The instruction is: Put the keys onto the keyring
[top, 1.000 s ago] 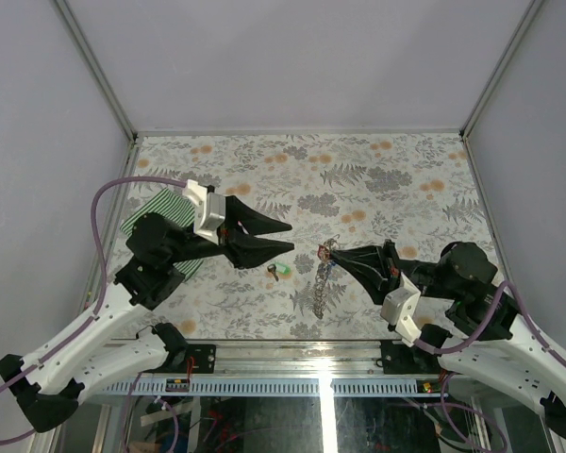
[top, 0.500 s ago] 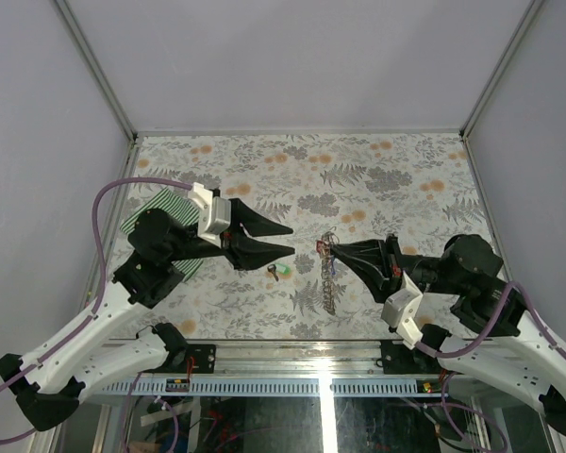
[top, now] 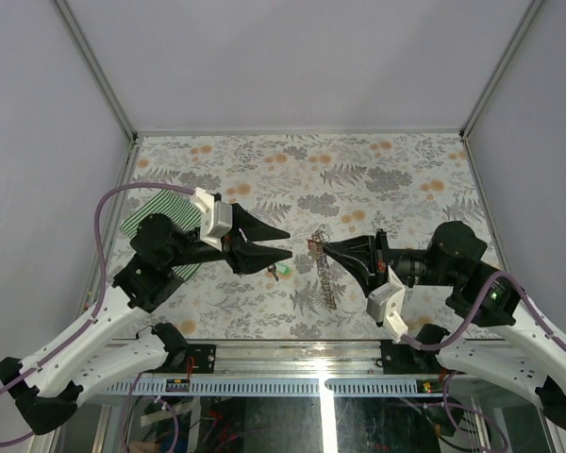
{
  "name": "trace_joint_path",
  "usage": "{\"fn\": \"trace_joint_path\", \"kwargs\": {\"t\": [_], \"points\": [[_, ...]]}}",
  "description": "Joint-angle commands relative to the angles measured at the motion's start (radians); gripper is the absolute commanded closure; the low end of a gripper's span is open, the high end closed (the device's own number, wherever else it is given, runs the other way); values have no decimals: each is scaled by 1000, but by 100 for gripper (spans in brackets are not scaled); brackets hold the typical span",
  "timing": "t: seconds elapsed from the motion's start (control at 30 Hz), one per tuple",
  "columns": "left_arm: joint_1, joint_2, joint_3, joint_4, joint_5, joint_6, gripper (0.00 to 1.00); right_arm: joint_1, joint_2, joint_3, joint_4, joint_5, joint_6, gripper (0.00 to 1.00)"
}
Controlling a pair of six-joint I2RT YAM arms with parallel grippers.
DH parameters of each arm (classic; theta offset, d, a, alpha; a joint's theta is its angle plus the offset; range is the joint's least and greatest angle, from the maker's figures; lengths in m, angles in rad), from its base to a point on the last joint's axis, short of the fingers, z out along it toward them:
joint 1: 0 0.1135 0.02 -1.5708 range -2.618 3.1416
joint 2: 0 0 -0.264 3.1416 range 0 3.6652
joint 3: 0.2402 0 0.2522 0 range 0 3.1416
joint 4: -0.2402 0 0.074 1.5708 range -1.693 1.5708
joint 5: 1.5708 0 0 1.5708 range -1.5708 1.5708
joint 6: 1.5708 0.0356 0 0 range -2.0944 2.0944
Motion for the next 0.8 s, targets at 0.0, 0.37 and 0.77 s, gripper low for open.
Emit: {"fn": "trace_joint_path", "kwargs": {"t": [0.0, 0.37, 0.77], "points": [[-3, -26, -8, 3, -15, 15, 61, 9, 0, 59, 74, -20, -2, 100], [-2, -50, 8, 23, 22, 27, 61, 9, -13, -33, 305, -115, 207, 100], [-3, -36, 46, 34, 117, 39, 62, 8, -33, -119, 525, -191, 361, 100]]}}
